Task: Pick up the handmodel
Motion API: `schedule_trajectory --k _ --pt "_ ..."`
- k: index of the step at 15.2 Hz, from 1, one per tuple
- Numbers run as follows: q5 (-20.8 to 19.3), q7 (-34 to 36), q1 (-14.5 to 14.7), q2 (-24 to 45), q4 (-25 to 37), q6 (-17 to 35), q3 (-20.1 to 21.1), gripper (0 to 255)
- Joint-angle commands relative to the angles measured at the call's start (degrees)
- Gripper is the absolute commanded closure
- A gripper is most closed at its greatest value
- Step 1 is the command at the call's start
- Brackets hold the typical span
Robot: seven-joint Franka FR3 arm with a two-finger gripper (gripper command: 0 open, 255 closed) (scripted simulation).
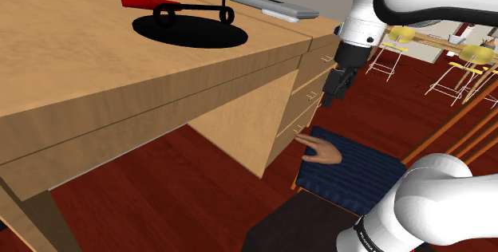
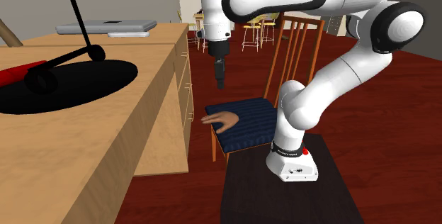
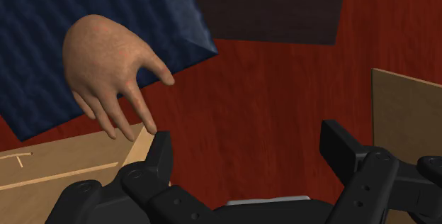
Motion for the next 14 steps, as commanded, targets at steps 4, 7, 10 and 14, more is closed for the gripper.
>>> schedule_trajectory --k 4,7,10,14 --pt "-3.88 -0.60 -0.03 0.52 -5.38 6.62 2.07 0" --pt "-8.13 -0.61 -0.42 1.95 -10.31 13.69 3.98 0" --pt "-13.01 0.11 -1.44 4.49 -14.64 21.23 5.83 0" --pt "-21.25 2.80 -4.40 9.86 -19.09 31.90 8.52 0"
